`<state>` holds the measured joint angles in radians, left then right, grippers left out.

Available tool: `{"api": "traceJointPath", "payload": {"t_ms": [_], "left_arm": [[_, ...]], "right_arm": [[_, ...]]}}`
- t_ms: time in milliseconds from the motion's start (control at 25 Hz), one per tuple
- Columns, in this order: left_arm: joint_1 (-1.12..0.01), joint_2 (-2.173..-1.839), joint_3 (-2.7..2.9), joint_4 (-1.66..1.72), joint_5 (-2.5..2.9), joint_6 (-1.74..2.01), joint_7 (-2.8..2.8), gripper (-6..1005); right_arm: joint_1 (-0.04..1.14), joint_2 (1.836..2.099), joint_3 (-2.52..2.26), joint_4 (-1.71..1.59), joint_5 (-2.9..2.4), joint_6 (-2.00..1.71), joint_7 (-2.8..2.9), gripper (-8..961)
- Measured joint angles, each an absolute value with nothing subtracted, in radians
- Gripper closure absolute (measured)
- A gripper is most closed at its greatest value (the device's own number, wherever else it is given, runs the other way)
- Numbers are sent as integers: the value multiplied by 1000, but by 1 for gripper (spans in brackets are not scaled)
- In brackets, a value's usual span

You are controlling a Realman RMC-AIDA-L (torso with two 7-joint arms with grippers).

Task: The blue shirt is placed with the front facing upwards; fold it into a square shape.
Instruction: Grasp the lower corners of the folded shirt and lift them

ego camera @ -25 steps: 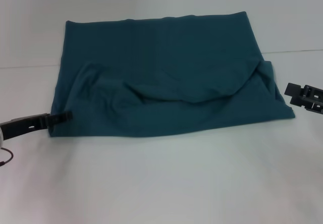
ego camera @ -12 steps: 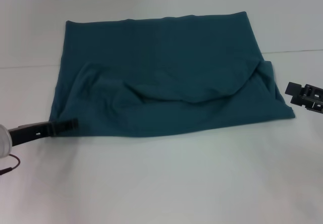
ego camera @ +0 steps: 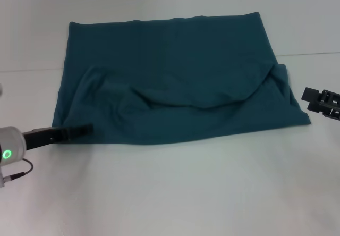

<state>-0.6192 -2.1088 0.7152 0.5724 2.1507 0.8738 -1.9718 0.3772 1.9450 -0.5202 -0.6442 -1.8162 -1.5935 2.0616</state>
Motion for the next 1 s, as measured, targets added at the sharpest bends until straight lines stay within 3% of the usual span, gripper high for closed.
{"api": "traceJointPath", "payload": {"t_ms": [200,440,880,1000], "left_arm": [[-639,-2110,757,563,2151,847,-1988,124],[-649,-2108,783,576,2171,842,-2051,205],[-641,-2109,780,601,2195,845,-2062,420],[-639,-2109,778,602,2198,846,-2063,563]], "right_arm": [[374,1944,-519,-644,-1816,-1594,2062,59],[370,1943,-513,-644,-1813,-1598,2062,63],[374,1941,-512,-644,-1816,-1597,2066,69],[374,1933,-521,-644,-1817,-1603,2066,70]]}}
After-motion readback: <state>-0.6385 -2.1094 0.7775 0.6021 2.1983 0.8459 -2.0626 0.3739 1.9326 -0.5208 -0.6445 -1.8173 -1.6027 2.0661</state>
